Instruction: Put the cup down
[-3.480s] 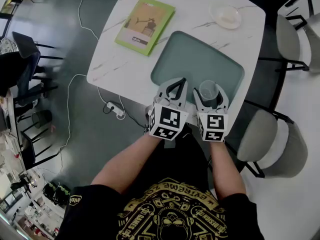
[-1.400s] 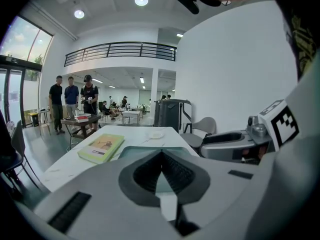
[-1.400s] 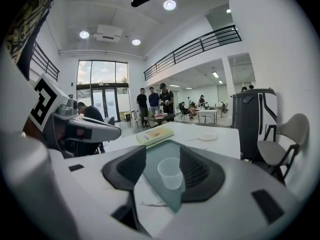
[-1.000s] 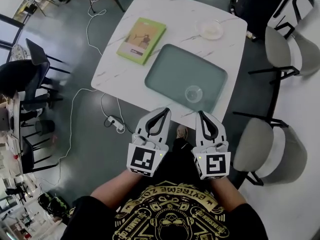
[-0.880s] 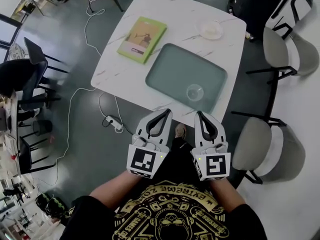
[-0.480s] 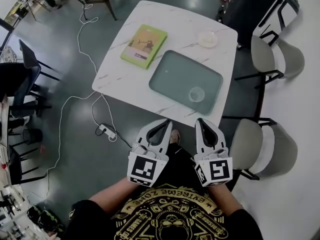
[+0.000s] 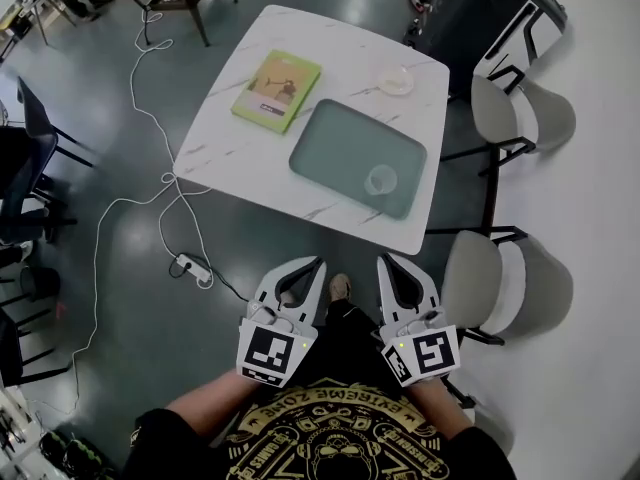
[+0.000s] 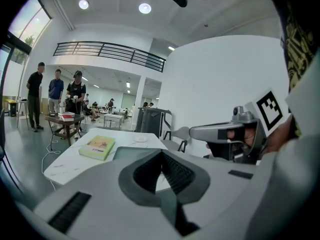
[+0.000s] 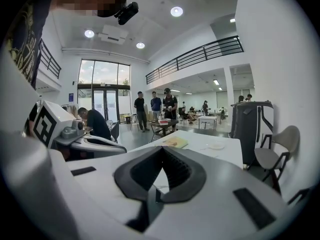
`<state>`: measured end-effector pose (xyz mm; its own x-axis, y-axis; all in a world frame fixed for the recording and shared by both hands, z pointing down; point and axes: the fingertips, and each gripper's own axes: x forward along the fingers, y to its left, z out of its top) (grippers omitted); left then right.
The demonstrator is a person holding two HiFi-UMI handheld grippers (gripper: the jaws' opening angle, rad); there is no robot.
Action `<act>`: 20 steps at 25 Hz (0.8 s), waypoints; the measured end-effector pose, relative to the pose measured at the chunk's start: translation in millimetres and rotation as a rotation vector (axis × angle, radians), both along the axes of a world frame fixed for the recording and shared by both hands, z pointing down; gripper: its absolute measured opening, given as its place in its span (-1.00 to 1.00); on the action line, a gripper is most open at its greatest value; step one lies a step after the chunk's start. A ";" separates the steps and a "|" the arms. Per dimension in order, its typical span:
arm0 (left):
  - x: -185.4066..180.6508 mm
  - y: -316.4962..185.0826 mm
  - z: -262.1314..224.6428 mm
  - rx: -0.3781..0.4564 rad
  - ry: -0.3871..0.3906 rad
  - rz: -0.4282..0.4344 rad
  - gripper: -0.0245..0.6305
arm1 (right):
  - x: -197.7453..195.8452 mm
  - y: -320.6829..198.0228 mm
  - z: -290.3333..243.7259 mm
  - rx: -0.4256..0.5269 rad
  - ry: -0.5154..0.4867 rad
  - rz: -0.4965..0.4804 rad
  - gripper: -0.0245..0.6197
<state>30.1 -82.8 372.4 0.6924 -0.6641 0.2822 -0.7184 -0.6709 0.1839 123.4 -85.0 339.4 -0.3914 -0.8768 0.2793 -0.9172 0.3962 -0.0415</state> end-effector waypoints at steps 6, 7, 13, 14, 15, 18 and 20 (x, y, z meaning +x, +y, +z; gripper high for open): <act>3.4 12.5 -8.6 0.020 -0.005 -0.059 -0.92 | 8.3 10.7 -8.4 0.028 0.007 -0.075 -0.90; 8.3 14.9 -10.8 0.026 -0.003 -0.070 -0.92 | 12.4 13.8 -9.0 0.033 0.012 -0.093 -0.90; 49.6 31.4 -24.1 0.052 0.003 -0.155 -0.92 | 52.5 37.8 -18.1 0.072 0.029 -0.197 -0.90; 57.0 34.3 -28.0 0.060 0.006 -0.171 -0.92 | 60.7 41.4 -19.5 0.076 0.026 -0.211 -0.90; 64.7 37.6 -32.0 0.068 0.008 -0.185 -0.92 | 69.1 44.9 -20.3 0.078 0.023 -0.223 -0.90; 87.1 48.9 -39.6 0.090 0.000 -0.213 -0.92 | 93.2 55.2 -19.8 0.076 0.016 -0.253 -0.90; 98.4 57.4 -40.5 0.099 -0.008 -0.234 -0.92 | 106.0 62.4 -18.1 0.076 0.008 -0.275 -0.90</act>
